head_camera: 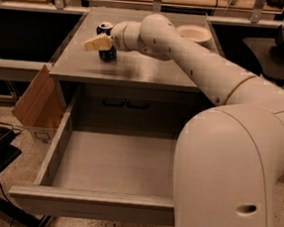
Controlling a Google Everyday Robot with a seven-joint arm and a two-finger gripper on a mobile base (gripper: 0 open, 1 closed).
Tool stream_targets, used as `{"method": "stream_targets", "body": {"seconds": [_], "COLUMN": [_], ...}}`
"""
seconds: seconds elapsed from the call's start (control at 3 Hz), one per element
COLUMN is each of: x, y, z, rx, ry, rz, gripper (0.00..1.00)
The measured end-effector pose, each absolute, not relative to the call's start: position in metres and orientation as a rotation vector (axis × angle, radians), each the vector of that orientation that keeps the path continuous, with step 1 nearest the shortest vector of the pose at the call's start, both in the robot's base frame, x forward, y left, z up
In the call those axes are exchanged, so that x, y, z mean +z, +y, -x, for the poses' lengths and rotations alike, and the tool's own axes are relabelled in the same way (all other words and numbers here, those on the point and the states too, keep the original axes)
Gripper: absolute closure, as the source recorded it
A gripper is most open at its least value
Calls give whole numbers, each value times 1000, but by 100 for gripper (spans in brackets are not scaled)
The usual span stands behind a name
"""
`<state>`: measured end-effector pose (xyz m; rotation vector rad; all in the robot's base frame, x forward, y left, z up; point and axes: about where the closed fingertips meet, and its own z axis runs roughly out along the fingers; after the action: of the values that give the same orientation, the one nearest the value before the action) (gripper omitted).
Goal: Pick pepsi can from top drawer and place on counter
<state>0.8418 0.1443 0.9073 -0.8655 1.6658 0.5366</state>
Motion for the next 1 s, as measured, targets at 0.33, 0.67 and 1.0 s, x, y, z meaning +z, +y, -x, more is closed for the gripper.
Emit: {"method": "stream_targets", "body": {"seconds": [0.33,0.67,1.0], "x": [926,979,1011], "y": [126,74,15], "z": [-829,-761,-697], "rx": [485,458,487], "ry": [1671,1618,1576], "rz": [907,1009,1084], "gripper": [0,0,0]}}
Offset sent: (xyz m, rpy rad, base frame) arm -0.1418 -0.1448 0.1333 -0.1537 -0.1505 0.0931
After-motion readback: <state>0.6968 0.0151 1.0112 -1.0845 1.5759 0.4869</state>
